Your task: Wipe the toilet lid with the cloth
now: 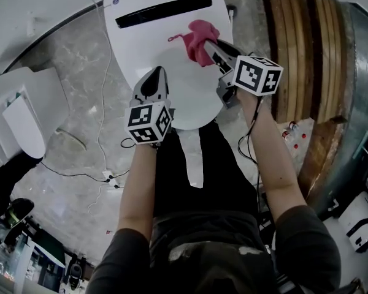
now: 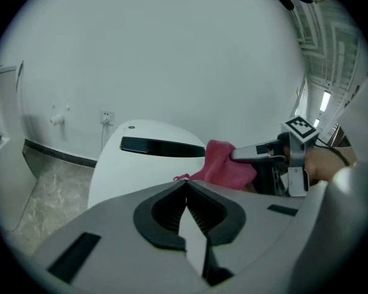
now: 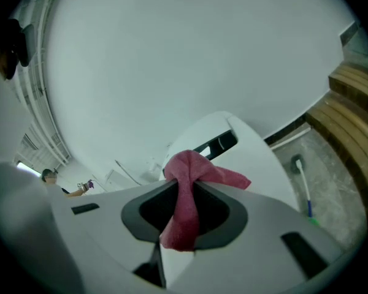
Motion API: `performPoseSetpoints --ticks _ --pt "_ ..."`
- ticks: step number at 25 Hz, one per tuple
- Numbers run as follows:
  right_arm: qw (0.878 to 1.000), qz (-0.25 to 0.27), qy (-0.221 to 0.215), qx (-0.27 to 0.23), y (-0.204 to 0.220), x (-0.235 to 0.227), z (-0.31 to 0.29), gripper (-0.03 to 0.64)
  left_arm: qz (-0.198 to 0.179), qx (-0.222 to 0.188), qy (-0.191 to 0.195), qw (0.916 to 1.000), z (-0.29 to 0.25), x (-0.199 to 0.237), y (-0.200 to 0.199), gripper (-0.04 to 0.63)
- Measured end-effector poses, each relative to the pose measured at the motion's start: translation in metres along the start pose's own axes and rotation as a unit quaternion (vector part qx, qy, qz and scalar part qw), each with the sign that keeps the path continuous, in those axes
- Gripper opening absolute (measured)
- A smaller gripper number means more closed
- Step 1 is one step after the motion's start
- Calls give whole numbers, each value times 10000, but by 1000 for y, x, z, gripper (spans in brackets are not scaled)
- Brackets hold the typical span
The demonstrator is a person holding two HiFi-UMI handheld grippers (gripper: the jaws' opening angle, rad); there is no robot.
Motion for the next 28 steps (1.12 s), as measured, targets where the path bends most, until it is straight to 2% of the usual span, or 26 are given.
performPoseSetpoints --ticks 7,11,15,18,23,28 --pt "9965 -351 -754 92 49 129 -45 67 26 -104 -60 9999 58 69 -25 8" --pt "9956 -314 -752 466 94 161 -85 67 28 56 -153 9999 76 112 -20 8" --pt "9934 -77 -493 1033 140 161 -123 67 31 280 -207 9994 81 142 -4 8" --pt "9909 135 -337 1300 160 156 -142 67 79 347 -251 9991 83 152 5 8" --pt "9902 287 -92 1366 159 135 -140 67 69 432 -212 9988 79 146 18 8" --pt "9918 189 111 1258 148 97 -107 67 -8 536 -126 9985 73 117 28 8"
Point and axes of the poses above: the fingertips, and each gripper's own axes: z backward along the fingers, x to its left, y out of its underside, the point moved 4 cm from there along z, backward along the fingers, and after that the axes turned 9 degrees about z, right-handed, at the moved point
